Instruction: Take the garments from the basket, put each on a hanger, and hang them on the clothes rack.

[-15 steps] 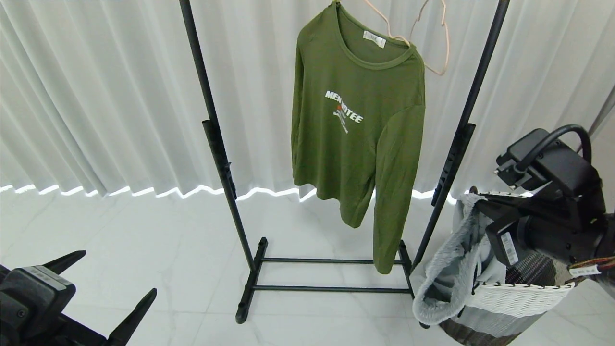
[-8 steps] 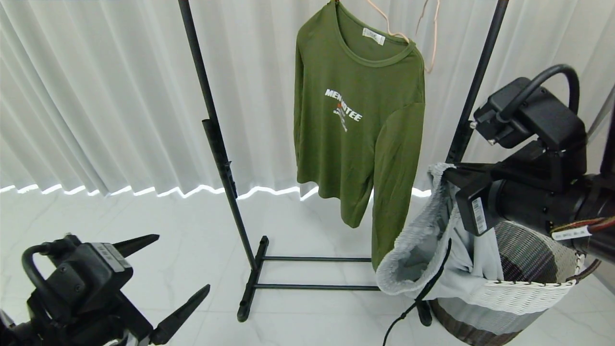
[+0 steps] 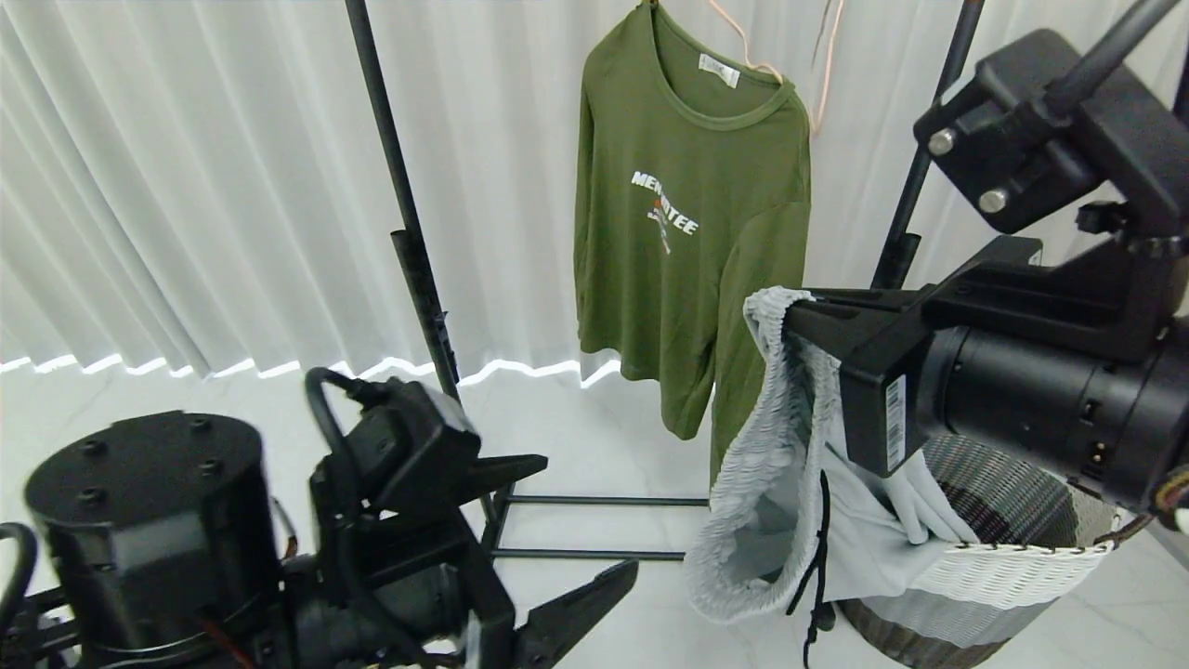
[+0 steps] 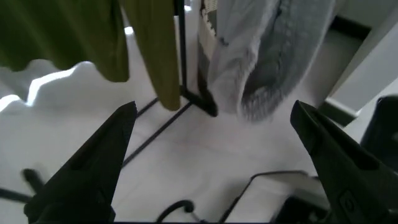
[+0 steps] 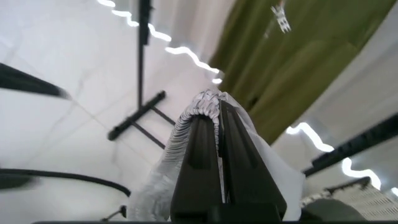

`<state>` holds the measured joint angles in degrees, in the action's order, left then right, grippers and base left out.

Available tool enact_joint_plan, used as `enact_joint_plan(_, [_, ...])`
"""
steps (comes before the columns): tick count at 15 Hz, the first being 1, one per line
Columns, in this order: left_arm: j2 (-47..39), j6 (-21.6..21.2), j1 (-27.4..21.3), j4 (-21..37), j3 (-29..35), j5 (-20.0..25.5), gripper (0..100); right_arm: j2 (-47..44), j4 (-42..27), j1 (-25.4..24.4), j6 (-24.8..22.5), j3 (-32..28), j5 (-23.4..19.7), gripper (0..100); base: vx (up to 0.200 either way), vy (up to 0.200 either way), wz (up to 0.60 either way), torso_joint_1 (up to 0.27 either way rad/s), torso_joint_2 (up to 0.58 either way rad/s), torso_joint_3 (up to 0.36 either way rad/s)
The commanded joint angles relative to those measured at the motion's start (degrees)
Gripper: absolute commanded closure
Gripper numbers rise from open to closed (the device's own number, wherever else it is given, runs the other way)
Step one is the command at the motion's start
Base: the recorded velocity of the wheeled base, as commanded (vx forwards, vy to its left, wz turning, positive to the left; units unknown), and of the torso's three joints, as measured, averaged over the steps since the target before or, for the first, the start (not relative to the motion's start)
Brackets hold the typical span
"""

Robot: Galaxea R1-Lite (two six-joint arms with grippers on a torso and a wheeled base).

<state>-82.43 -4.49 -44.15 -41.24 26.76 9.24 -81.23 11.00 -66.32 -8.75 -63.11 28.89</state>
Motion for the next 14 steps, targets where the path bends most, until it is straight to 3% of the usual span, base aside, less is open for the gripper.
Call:
enact_joint_plan(1, [-8.9, 4.1, -2.6, -0.6, 5.7, -1.8, 0, 0.2, 0.0, -1.5, 0.0, -1.0, 0.0, 100, 0.0, 0.0, 0.0, 0.0, 0.0, 0.0])
enact_joint_plan(2, [-11.8, 6.1, -2.9, -0.9, 7.5, -2.2, 0, 0.2, 0.0, -2.1, 0.0, -1.7, 0.0, 100, 0.0, 0.0, 0.0, 0.0, 0.0, 0.0])
enact_joint_plan(8, [-19.3, 7.4, -3.6, -2.2, 8.7, -3.2, 0, 1.6, -0.1, -3.9, 0.0, -2.0, 0.0, 100, 0.0, 0.0, 0.0, 0.0, 0.0, 0.0])
enact_joint_plan(11, [-25.5, 11.0, -3.7, -6.1, 7.6, -13.1, 0, 3.0, -0.2, -4.3, -0.1, -2.0, 0.2, 100, 0.0, 0.0, 0.0, 0.0, 0.0, 0.0])
enact_joint_plan(12, [-25.8, 11.0, -4.0, -7.3, 6.8, -13.4, 0, 3.4, -0.4, -4.3, -0.2, -1.9, 0.2, 100, 0.0, 0.0, 0.0, 0.0, 0.0, 0.0])
enact_joint_plan(13, [-25.7, 10.9, -4.1, -8.0, 6.0, -13.4, 100, 4.0, -0.8, -4.3, -0.2, -1.8, 0.2, 100, 0.0, 0.0, 0.0, 0.0, 0.0, 0.0])
enact_joint_plan(14, [-25.8, 10.7, -4.1, -8.3, 5.6, -13.8, 100, 4.4, -1.2, -4.3, -0.2, -1.8, 0.2, 100, 0.0, 0.0, 0.0, 0.0, 0.0, 0.0])
